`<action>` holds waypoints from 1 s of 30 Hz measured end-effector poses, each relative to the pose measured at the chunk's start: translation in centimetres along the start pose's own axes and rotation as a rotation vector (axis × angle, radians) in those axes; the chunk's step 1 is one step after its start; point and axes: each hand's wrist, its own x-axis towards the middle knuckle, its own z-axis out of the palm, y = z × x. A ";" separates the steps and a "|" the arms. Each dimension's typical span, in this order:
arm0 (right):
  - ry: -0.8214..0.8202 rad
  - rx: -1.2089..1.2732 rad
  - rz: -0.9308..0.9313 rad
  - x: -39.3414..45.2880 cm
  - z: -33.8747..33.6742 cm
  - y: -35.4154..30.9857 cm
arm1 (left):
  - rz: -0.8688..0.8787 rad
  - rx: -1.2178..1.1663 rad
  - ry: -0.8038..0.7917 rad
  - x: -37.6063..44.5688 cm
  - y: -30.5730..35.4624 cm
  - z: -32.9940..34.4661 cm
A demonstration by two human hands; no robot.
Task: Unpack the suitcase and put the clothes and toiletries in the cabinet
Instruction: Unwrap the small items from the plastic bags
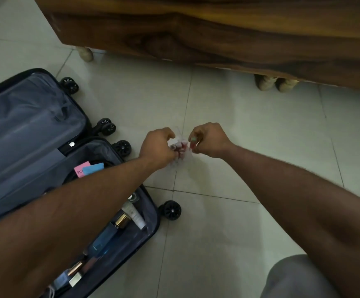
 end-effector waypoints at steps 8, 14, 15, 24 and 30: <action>-0.016 -0.092 -0.048 0.1 1.5 -1.1 | -0.024 0.125 -0.109 -0.9 -1.1 1.2; -0.023 -0.160 -0.043 -0.1 1.3 -1.6 | -0.033 0.179 -0.167 -0.7 -2.4 1.8; -0.030 -0.174 -0.035 -0.1 1.0 -1.6 | -0.035 0.175 -0.169 -0.7 -2.6 2.0; 0.129 0.135 0.325 4.0 3.0 -1.2 | 0.079 0.101 -0.251 -0.2 -3.5 2.3; 0.108 0.118 0.521 3.7 4.1 0.7 | 0.170 0.078 -0.307 -0.1 -3.8 2.1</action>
